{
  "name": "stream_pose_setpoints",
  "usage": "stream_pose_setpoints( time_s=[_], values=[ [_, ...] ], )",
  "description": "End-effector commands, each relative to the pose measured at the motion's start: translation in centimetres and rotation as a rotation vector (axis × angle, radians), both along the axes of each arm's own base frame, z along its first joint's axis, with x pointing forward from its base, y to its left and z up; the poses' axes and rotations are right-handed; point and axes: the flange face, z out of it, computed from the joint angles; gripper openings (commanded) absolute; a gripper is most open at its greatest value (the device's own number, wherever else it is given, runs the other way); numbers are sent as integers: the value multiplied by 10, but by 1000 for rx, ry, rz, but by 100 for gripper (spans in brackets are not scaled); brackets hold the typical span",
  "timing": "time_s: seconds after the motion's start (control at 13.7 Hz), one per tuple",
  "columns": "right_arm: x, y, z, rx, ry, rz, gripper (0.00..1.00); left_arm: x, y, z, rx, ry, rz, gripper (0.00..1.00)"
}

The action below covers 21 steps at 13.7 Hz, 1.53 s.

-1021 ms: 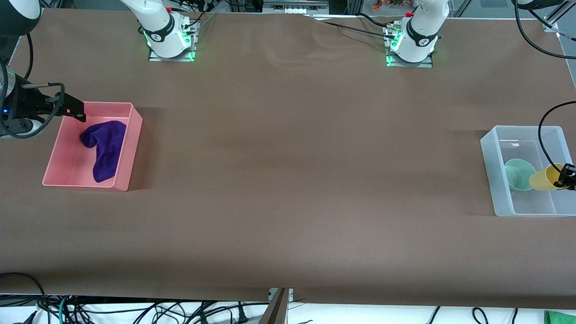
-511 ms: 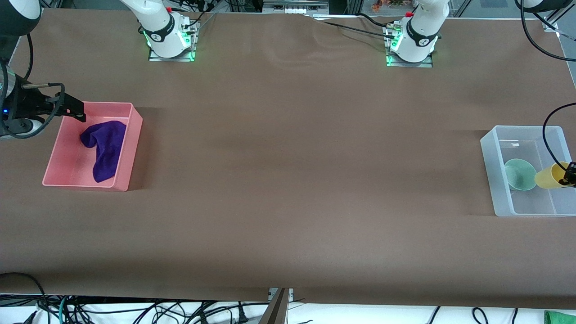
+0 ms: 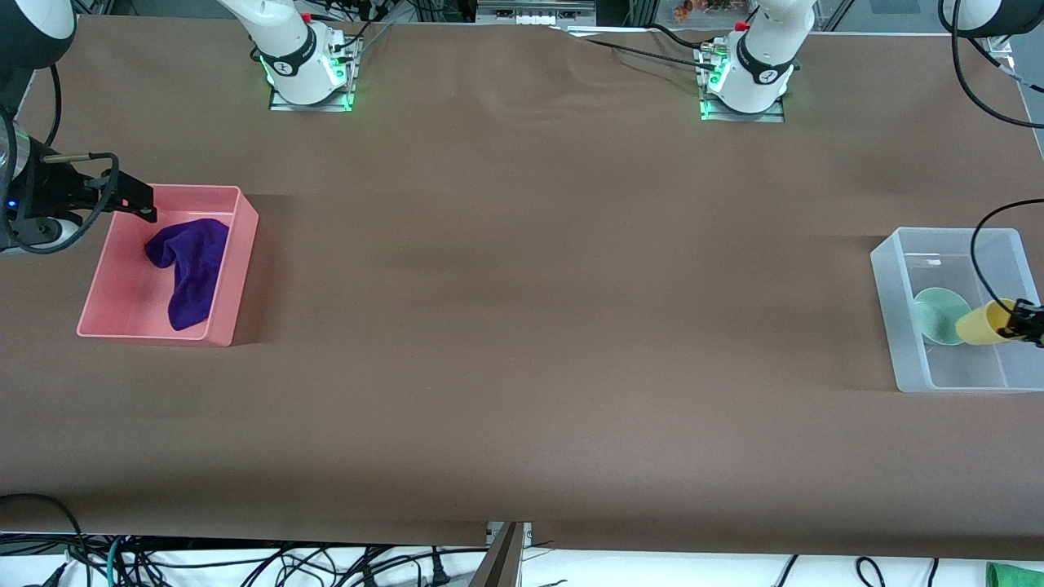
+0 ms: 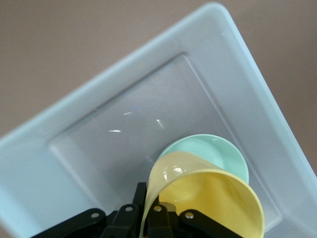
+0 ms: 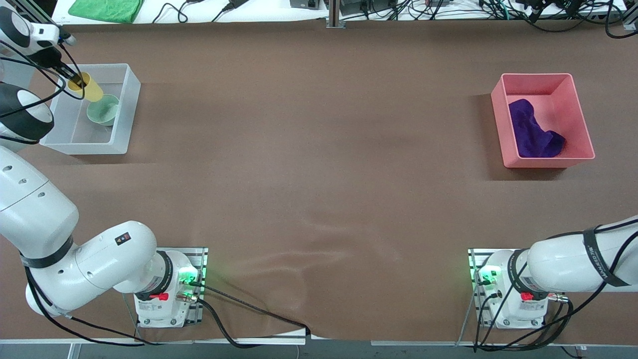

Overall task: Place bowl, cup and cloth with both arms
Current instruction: 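Release the cup and raise the left gripper away from the bin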

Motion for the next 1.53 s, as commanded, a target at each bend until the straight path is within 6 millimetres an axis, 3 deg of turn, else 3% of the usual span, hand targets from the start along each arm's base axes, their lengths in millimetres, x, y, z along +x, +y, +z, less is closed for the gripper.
stream_pose_setpoints(
  time_s=[0.0, 0.07, 0.29, 0.51, 0.58, 0.66, 0.8, 1.09, 1.17, 1.31, 1.46],
  values=[
    [2, -1, 5, -8, -10, -4, 99, -13, -3, -16, -47, 11, 3, 57],
    [2, -1, 5, -8, -10, -4, 99, -10, -3, -7, -42, 1, 5, 100],
    [2, -2, 5, -9, -10, -5, 99, -2, -20, 41, -40, -8, -18, 100],
    [2, -2, 5, -9, -10, -5, 99, 14, -83, 120, -53, -32, -73, 100],
    [1, -2, 5, -9, -11, -5, 99, 23, -116, 150, -45, -42, -94, 100],
    [2, -2, 5, -9, -10, -5, 99, 29, -138, 171, -34, -47, -71, 100],
    [2, -2, 5, -9, -10, -5, 99, 34, -188, 188, -29, 4, -12, 100],
    [2, -3, 5, -9, -10, -5, 99, 13, -256, 252, 6, 75, 72, 100],
    [2, -3, 5, -9, -10, -7, 99, 1, -289, 285, 34, 51, 76, 100],
    [2, -3, 5, -9, -10, -7, 99, -29, -335, 323, 82, 42, 204, 100],
    [2, -3, 5, -9, -10, -7, 99, -57, -389, 328, 128, 61, 369, 100]
  ],
)
